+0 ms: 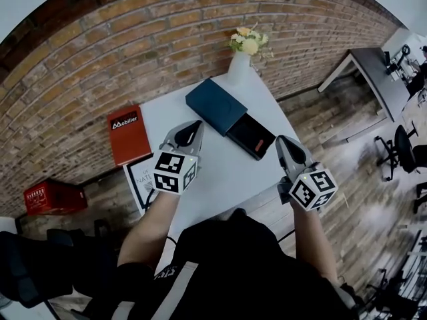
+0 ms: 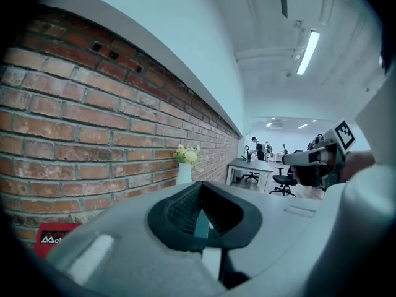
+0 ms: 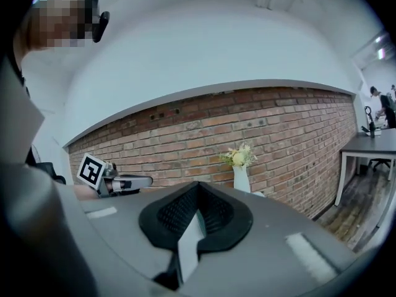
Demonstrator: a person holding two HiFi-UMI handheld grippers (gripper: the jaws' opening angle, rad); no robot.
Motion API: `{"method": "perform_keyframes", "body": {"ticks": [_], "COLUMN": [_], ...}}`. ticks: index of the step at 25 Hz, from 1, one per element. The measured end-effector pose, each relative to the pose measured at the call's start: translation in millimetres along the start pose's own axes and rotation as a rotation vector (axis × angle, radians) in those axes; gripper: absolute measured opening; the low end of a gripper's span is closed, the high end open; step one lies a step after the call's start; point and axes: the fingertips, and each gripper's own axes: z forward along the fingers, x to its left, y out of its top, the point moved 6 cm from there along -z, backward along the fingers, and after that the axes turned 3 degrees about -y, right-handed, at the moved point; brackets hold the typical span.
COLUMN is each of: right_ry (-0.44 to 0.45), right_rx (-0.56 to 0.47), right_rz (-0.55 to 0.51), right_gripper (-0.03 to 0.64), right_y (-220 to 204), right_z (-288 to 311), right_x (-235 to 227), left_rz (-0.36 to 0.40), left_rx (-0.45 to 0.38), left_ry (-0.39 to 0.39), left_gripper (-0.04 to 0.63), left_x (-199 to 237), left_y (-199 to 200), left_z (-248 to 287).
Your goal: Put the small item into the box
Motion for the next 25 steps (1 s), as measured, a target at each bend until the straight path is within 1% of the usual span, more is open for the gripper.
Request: {"method": "perform_keyframes", "body": {"ticks": [2, 3, 5, 8, 11, 13, 15, 17, 21, 25], "right_ry": [-0.001, 0.004, 0.023, 0.047, 0.041, 0.044, 0.056, 0.057, 0.051, 0.074], "right_rx": [-0.013, -0.018, -0.029, -0.039, -0.057, -0.070, -0.069, -0.064, -0.110, -0.095], "right_rz": [-0.022, -0.028, -0.036, -0.050, -0.017, 0.014, 0.027, 0.030, -0.018, -0.046], "right_gripper": [0.000, 0.000, 0.000, 0.000, 0.000, 0.000, 0.000, 0.000, -0.002, -0.002], "right_y": [5.1, 7.2, 11.3, 17.2, 20.3, 21.2, 17.7, 9.9, 7.8, 9.5], "right_z": [-5.0, -5.2, -3.4, -3.8, -8.1, -9.2, -6.1, -2.2, -5.6, -5.1], "right_x": [-11.6, -17.3, -26.8, -41.9, -60.5, -68.0, -71.6, -73.4, -71.4, -69.0], "left_rz": [0.017, 0.033, 0.064, 0.063, 0.082, 0.069, 0.017, -0.005, 0.051, 0.050], "left_rx": [-0.033, -0.037, -0.019, 0.006, 0.007, 0.002, -0.032, -0.068, -0.072, -0.057], "left_ry": [-0.022, -0.023, -0.011, -0.016, -0.006, 0.023, 0.057, 0.082, 0.089, 0.103], "left_gripper": [0.006, 0.006, 0.006, 0.007, 0.008, 0.008, 0.008, 0.006, 0.006, 0.006], "left_x": [-9.2, -12.2, -15.2, -22.9, -36.7, -41.9, -43.3, -45.7, -55.6, -55.5], "left_y": [7.1, 9.8, 12.7, 15.8, 22.7, 29.1, 36.8, 40.8, 40.6, 36.8], "left_z": [-2.3, -2.6, -1.1, 6.7, 18.4, 24.6, 27.2, 28.1, 32.0, 31.9]}}
